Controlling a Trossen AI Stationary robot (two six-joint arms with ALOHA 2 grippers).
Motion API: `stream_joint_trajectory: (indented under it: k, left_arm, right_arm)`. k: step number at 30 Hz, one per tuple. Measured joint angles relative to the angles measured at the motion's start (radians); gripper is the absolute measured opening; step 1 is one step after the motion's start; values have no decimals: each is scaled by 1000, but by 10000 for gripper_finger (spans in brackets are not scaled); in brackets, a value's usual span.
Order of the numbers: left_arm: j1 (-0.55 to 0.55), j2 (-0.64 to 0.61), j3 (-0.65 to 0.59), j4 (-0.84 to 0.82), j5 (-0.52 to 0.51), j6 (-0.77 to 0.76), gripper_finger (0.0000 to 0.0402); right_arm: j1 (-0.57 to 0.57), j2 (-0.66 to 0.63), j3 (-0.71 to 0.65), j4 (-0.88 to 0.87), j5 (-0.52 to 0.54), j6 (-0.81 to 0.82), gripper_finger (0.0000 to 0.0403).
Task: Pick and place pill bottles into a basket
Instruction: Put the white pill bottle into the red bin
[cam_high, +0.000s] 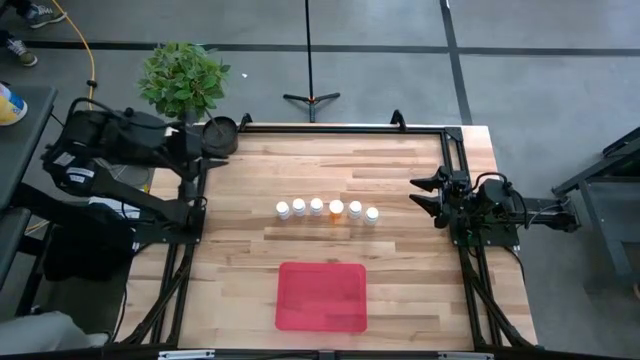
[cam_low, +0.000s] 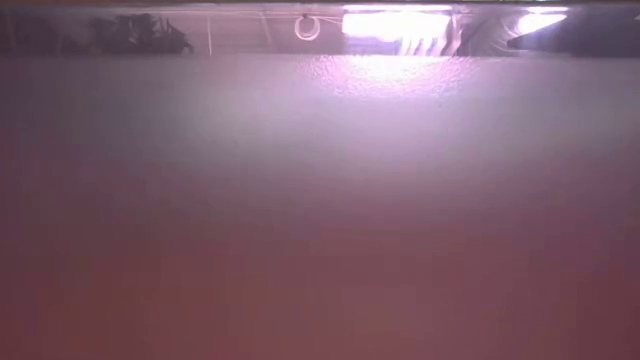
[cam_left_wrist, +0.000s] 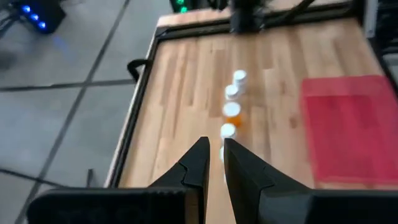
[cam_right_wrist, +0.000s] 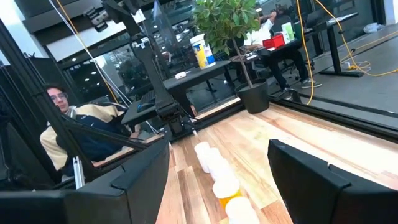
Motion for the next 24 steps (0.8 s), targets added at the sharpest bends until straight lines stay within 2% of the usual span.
stream_joint_trajectory:
  k: [7,12,16,24]
  left_arm:
    - [0,-7,-1,-15,126,-64,83]
    - [3,7,-32,-28,167,-96,83]
    - [84,12,-150,-12,241,-94,83]
    - [327,30,-437,145,449,49,83]
  right_arm:
    - [0,0,0,0,0,0,263]
    - [0,0,0,0,0,0,263]
    - [0,0,0,0,0,0,263]
    - [0,0,0,0,-7,3,263]
